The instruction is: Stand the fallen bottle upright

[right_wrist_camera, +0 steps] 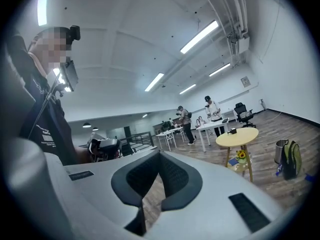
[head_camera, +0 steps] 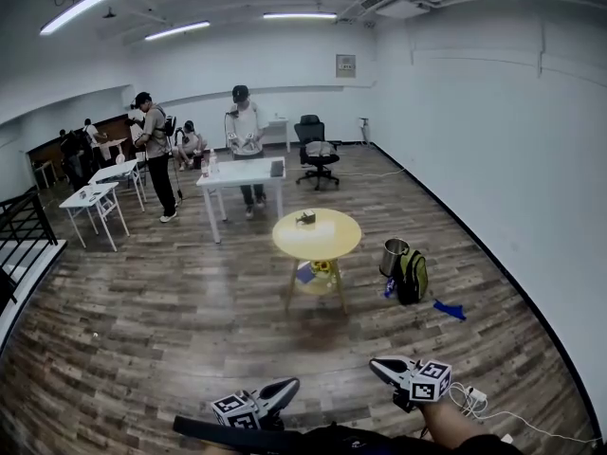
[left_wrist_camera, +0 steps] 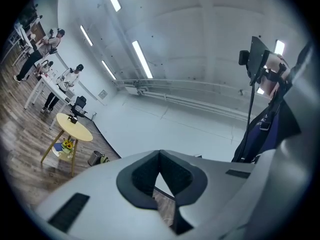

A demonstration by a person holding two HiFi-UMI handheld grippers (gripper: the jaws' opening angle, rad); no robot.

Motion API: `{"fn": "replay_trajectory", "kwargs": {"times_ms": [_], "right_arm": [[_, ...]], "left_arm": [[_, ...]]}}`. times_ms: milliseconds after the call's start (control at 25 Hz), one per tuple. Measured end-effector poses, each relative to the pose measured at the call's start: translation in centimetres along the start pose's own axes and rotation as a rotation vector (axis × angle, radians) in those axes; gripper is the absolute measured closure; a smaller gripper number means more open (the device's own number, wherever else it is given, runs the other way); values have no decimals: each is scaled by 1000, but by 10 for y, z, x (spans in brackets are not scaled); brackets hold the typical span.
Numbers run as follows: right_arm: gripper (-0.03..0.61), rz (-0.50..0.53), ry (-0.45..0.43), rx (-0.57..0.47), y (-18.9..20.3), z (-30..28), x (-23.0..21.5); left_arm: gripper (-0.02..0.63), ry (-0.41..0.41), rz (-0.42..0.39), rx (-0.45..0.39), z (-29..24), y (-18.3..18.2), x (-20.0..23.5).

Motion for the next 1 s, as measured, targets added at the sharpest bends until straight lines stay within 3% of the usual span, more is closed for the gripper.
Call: {"fn": "replay_trajectory", "kwargs": {"times_ms": [320,760,1000], "right_arm": [[581,-14,-38,3,-25,-26,-67],[582,8,-136,25,-119,-12,-208],[581,17,-163,46,-137,3,-263]], "left_arm": [[604,-20,-9,6,-46,7,53],[604,-103,-19,-49,-205,-26,78],[604,-123,-4,-62,-264,-15,94]]}}
Point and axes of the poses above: the fingertips, and each gripper's own axes: z backward along the fingers, x to its left, y out of its underside, the point moved 1 cm from there along z, backward along the fingers, and after that the axes turned 8 degrees about -z, right-handed, at the moved point
